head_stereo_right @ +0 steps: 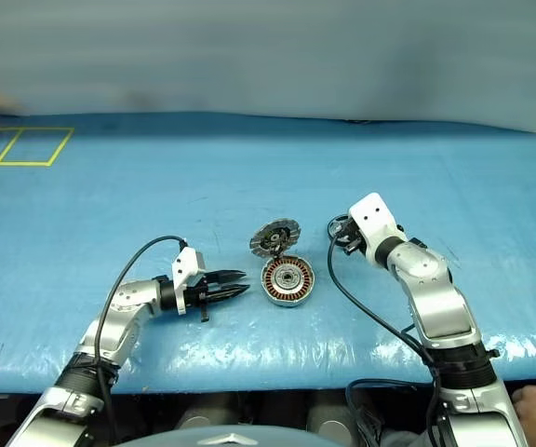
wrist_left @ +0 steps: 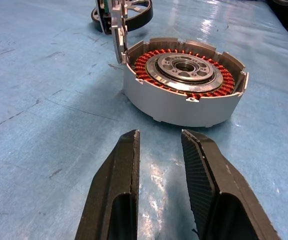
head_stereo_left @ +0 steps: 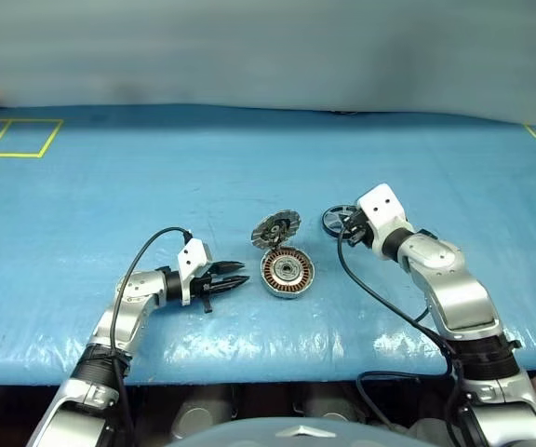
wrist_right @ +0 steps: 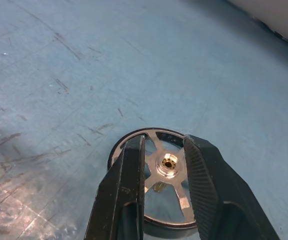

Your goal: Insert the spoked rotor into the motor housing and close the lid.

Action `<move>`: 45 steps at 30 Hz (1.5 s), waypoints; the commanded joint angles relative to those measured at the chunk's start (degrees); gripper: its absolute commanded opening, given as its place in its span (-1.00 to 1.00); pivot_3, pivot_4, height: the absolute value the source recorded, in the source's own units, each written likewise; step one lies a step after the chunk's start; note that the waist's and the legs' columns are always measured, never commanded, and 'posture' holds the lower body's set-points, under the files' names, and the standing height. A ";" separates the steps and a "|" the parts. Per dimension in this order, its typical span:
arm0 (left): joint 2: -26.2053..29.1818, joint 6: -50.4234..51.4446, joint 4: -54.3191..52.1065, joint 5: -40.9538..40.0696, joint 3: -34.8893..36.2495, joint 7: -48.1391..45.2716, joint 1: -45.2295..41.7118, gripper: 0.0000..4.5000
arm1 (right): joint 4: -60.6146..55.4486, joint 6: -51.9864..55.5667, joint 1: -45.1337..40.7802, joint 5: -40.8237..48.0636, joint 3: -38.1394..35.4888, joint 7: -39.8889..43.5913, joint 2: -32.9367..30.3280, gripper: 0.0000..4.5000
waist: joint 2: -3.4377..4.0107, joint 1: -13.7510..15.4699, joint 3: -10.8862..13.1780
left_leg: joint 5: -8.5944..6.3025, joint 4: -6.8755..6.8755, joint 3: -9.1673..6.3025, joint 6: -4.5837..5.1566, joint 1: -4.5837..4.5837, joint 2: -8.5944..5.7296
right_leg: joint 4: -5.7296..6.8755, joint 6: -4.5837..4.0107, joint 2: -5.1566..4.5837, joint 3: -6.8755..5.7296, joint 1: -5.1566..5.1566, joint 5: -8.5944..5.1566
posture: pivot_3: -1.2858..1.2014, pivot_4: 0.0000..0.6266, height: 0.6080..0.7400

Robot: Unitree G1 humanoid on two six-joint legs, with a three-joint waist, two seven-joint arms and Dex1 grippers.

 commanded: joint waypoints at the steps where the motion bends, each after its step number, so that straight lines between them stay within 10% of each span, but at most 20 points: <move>1: -0.27 -1.05 -0.92 -0.33 0.61 0.35 0.29 -0.39 | 3.08 -1.87 -2.47 -1.47 1.75 2.78 -2.37 -0.44 | 0.00 0.03 0.00 | 0.00 0.00 0.00 0.00 0.00 0.00 | 0.00 0.00 0.00 0.00 0.00 0.00 | 0.03 -0.52 1.00; 45: 0.21 -1.13 -0.44 0.76 0.57 1.14 0.21 -0.39 | -5.81 -1.20 3.35 1.35 -0.63 4.33 -2.24 -0.44 | 0.01 -0.04 0.01 | 0.05 0.02 0.05 -0.09 -0.17 -0.01 | 0.00 0.01 -0.04 0.02 -0.02 0.00 | 0.03 -0.52 1.00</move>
